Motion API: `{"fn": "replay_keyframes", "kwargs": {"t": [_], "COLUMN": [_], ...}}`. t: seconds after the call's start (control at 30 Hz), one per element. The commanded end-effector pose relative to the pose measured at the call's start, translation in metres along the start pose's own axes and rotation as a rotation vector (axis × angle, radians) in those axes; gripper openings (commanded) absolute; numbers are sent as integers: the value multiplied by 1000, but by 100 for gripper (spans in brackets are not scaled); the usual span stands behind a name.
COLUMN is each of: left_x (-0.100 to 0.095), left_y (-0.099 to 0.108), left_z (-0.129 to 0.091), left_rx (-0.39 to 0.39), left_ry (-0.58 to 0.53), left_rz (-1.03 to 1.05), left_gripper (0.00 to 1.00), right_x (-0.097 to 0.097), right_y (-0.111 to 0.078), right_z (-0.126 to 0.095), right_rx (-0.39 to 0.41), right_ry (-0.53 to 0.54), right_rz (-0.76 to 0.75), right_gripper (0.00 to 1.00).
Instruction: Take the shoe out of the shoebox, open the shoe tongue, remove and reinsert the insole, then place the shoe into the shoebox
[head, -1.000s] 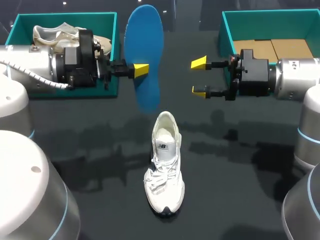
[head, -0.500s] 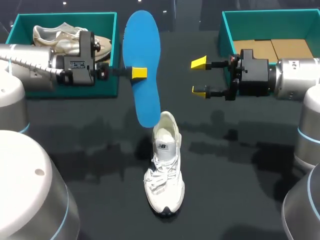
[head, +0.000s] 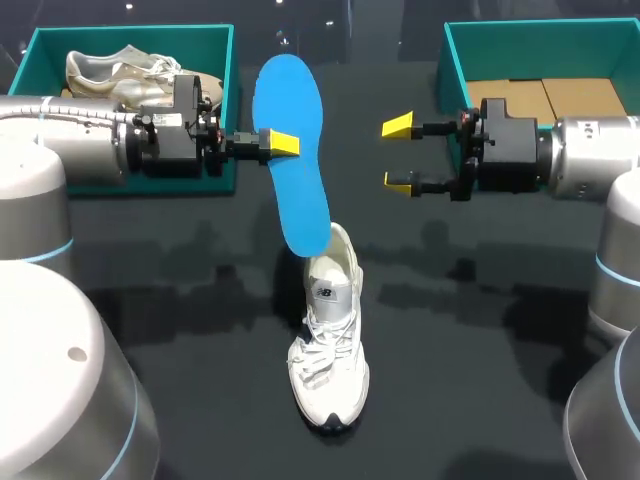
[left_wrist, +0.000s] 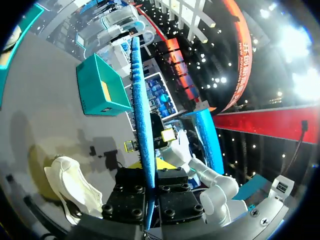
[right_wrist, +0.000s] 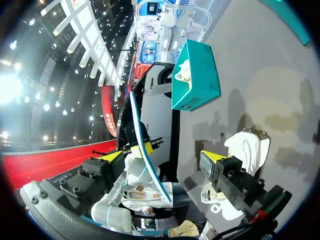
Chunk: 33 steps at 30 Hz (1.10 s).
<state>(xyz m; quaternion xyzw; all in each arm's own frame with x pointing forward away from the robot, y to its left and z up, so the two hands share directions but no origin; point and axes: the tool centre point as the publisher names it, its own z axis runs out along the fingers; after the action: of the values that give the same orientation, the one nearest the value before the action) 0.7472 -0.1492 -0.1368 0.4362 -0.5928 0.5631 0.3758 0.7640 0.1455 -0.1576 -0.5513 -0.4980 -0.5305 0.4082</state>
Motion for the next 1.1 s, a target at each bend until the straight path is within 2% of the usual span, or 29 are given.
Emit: {"fn": "replay_keyframes", "kwargs": {"t": [0.03, 0.3, 0.5, 0.77, 1.1], "left_x": [-10, -17, -20, -21, -21], "left_y": [-5, -6, -3, -4, -4], "left_z": [1, 6, 11, 13, 13], "left_rx": [-13, -46, -47, -32, -32], "left_ry": [112, 142, 135, 111, 111], "left_rz": [-276, -360, -378, -382, -382], "left_gripper": [0, 0, 0, 0, 0], "right_x": [0, 0, 14, 42, 77], "right_y": [-1, -1, 1, 1, -4], "right_z": [1, 1, -2, -4, 12], "right_rx": [-1, -1, 18, 18, 45], "right_ry": [-2, -2, -126, -400, -807], "right_rz": [1, 1, -44, -89, -142], "right_gripper": [100, 100, 100, 100, 100]}}
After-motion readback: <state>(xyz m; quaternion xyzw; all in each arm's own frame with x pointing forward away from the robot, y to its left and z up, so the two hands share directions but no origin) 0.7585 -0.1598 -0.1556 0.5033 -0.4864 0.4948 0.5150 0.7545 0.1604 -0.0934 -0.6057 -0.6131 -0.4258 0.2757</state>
